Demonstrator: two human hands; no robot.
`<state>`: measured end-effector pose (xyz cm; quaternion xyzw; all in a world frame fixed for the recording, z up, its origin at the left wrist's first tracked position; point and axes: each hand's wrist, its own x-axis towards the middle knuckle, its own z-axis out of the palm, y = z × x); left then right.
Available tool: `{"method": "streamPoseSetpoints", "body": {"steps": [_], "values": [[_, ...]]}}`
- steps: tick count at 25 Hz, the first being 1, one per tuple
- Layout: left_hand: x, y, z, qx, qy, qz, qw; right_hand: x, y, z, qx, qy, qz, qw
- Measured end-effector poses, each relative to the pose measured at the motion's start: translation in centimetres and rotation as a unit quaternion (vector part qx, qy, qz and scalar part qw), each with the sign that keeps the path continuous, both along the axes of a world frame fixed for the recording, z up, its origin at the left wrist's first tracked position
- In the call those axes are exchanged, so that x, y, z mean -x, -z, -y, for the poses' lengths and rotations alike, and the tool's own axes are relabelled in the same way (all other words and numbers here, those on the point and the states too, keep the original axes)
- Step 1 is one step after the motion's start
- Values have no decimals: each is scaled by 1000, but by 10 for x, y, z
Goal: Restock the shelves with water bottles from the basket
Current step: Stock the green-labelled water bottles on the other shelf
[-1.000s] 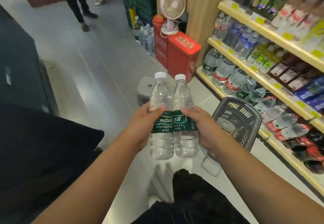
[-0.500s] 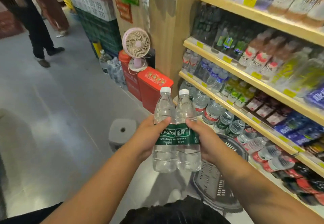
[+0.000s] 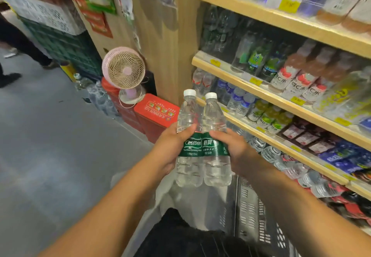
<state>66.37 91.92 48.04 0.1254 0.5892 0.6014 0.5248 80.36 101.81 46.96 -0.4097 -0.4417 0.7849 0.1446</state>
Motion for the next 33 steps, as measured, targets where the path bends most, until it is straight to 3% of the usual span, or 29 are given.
{"method": "streamPoseSetpoints", "body": {"steps": [6,12,23,29,33], "values": [[70,-8,-87,8,100,-39,994,62,-2,-63,-39,65,81,994],[116,5,-170,1,141,-92,986,96,-2,-130,-104,66,55,991],[163,-2,-323,-24,48,-151,987,153,12,-292,-195,72,97,973],[176,12,-354,16,-54,-168,984,168,2,-338,-250,2,98,963],[192,14,-358,27,-38,-212,976,179,8,-347,-286,10,131,949]]}}
